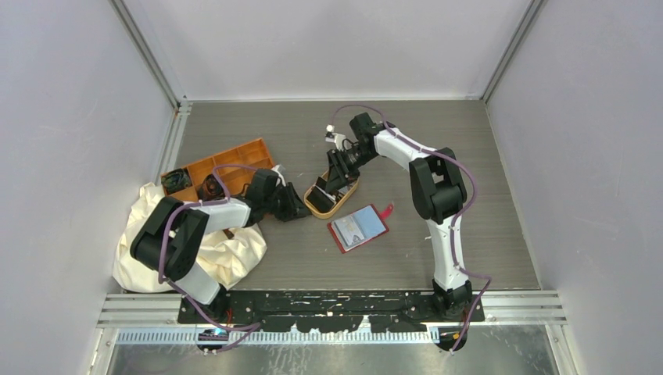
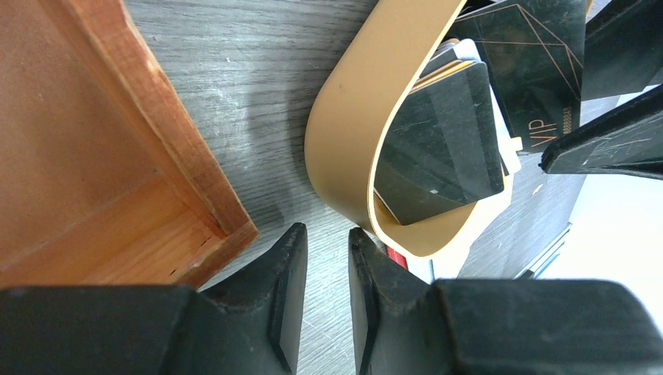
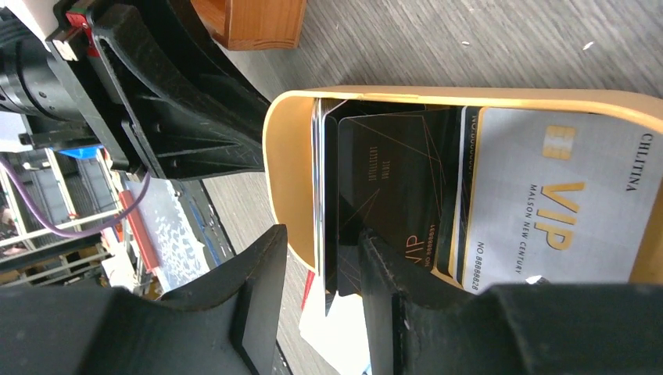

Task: Put the credit cards into the card holder
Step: Pick up the credit card from the storage box, then move the storage box to the center of the board, then insert the credit card into the card holder.

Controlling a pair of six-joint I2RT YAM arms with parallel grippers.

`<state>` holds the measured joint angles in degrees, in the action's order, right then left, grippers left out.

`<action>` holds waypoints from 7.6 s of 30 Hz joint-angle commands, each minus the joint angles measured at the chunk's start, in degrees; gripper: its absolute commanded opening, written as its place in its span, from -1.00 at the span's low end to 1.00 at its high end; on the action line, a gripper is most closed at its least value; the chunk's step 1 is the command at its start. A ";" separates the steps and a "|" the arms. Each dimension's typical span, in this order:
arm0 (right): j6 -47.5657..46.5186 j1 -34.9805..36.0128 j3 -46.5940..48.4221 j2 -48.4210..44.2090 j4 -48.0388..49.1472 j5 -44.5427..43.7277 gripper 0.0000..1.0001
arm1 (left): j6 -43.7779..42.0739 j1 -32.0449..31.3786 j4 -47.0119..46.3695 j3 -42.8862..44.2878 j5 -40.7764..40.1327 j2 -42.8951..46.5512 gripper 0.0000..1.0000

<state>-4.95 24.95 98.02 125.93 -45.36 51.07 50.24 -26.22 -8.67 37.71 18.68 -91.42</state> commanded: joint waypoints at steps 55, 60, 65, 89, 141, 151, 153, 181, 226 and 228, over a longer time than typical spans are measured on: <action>-2.42 -0.51 2.56 -2.39 -1.31 -13.57 -0.09 | -2.25 0.51 -0.53 2.89 5.19 -1.07 -0.48; -1.17 -1.84 2.61 -1.56 -1.63 -9.48 -0.02 | -2.64 0.47 0.51 2.89 4.87 -0.20 -0.48; -0.14 -3.05 2.43 -1.39 -1.31 -7.74 0.01 | -2.83 0.46 0.93 2.64 4.78 0.44 -0.48; -5.06 -8.98 -2.77 -14.73 2.97 -8.32 -0.98 | -4.50 0.46 0.68 -3.23 1.26 20.75 -0.35; 5.94 -3.18 -33.08 -40.92 24.56 20.88 -0.19 | 10.73 -8.65 -61.79 -14.55 5.67 18.08 -1.00; -25.41 -4.47 -37.07 -45.33 15.47 -6.94 0.09 | -1.08 -6.15 -17.65 -16.75 4.53 32.25 -1.00; -25.59 -4.30 -38.78 -43.76 17.66 -8.27 -0.05 | -4.47 -6.19 -6.45 -15.76 2.89 35.29 -1.00; 15.31 13.26 -21.36 -16.76 40.49 -43.73 -0.68 | 2.17 -6.03 -6.42 -21.74 2.07 38.79 -1.00; -20.45 -9.66 -19.84 -12.89 -8.58 -18.22 -0.26 | 21.38 -17.73 -48.37 -6.56 -2.34 -12.28 -1.00; -20.54 -9.75 -20.04 -12.74 -8.69 -18.45 -0.26 | 21.34 -17.94 -47.32 -6.58 -3.18 -12.53 -1.00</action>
<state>-24.25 15.51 76.31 113.30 -52.49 32.12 71.46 -43.70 -53.39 29.91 17.72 -103.44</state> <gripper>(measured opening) 0.373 0.009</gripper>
